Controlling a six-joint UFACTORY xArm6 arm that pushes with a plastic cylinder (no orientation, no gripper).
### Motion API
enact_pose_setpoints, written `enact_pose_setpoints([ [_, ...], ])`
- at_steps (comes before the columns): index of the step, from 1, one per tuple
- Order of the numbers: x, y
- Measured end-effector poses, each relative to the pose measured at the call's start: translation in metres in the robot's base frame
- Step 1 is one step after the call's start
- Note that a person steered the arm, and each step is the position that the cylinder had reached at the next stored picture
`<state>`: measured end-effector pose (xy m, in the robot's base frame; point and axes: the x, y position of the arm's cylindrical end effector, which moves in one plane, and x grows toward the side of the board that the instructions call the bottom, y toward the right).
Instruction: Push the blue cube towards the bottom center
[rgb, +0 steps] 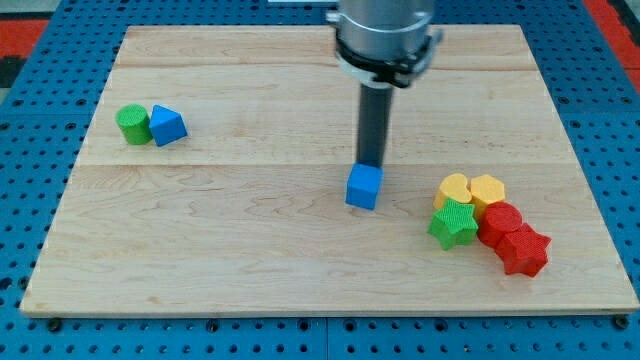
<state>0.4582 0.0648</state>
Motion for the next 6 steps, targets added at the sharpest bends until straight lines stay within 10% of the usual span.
enact_pose_setpoints([
  [6, 0.062, -0.089],
])
